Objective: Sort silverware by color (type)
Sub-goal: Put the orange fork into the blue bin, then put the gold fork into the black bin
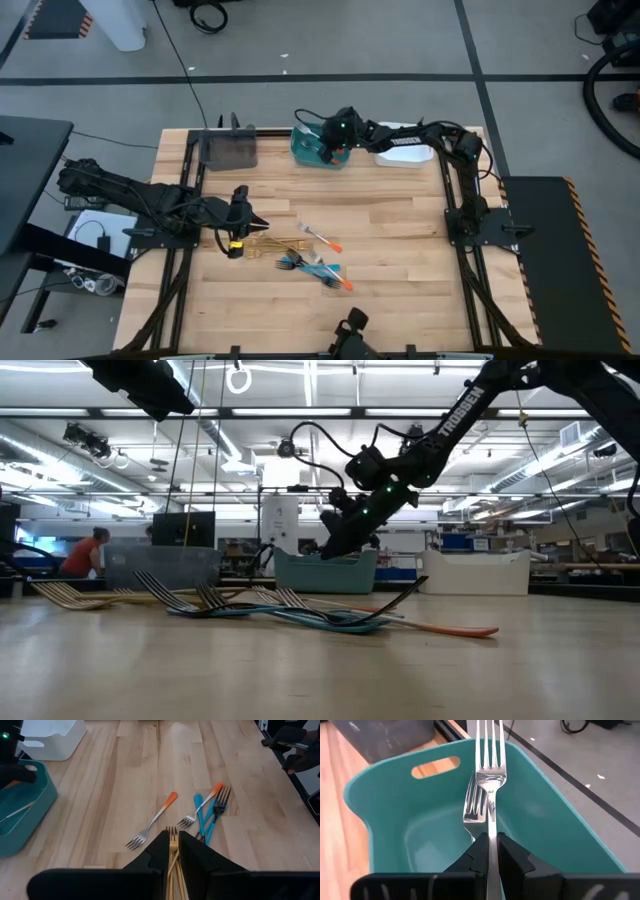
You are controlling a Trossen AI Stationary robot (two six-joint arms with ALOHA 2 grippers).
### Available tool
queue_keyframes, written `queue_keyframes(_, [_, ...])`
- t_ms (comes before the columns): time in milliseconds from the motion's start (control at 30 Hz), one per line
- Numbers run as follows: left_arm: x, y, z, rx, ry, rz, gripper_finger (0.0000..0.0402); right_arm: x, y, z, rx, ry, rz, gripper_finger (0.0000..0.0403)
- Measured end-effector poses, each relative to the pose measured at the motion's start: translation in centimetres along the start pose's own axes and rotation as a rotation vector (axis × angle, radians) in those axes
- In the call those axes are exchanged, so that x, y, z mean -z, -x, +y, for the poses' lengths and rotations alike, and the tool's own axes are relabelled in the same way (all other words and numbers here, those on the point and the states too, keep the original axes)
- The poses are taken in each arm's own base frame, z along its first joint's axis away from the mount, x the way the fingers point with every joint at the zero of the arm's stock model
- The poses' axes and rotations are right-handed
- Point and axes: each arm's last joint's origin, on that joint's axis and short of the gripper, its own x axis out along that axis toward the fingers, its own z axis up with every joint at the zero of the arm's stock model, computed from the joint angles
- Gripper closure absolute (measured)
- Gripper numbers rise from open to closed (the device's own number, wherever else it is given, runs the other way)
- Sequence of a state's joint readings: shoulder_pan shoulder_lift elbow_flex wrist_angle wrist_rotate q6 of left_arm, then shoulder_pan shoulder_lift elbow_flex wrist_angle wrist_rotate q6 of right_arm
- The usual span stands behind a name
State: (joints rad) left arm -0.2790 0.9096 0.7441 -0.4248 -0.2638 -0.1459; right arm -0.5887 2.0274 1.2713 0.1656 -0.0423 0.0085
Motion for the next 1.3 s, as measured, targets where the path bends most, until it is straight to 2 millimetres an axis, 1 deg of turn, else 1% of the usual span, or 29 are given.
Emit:
queue_keyframes(267, [0.0, 0.0, 0.0, 0.0, 0.004, -0.001, 0.0351, 0.4, 0.0, 0.0, 0.002, -0.056, 0.037, 0.0358])
queue_keyframes(367, [0.0, 0.0, 0.0, 0.0, 0.003, -0.001, 0.0351, 0.6, 0.0, 0.0, 0.0, -0.069, 0.063, 0.0339])
queue_keyframes(567, [0.0, 0.0, 0.0, 0.0, 0.001, -0.001, 0.0351, 0.5, 0.1, -0.2, -0.016, -0.05, 0.058, 0.0299])
queue_keyframes(633, [0.0, 0.0, 0.0, 0.0, 0.001, -0.001, 0.0351, -0.1, 0.4, -0.4, -0.014, -0.05, 0.05, 0.0294])
queue_keyframes(767, [0.0, 0.0, 0.0, 0.0, 0.001, -0.001, 0.0351, -2.4, 1.6, -0.4, -0.044, -0.039, -0.008, 0.0292])
queue_keyframes(900, [0.0, 0.0, 0.0, 0.0, 0.0, -0.001, 0.0351, -2.9, 2.1, 1.3, -0.074, 0.017, 0.039, 0.0293])
queue_keyframes(1000, [0.0, 0.0, 0.0, 0.0, 0.0, -0.001, 0.0351, -3.3, 2.4, 2.5, -0.08, 0.049, 0.032, 0.0293])
queue_keyframes(1300, [0.0, 0.0, 0.0, 0.0, -0.001, -0.002, 0.0351, -2.8, 2.5, 4.2, -0.103, 0.039, 0.082, 0.0294])
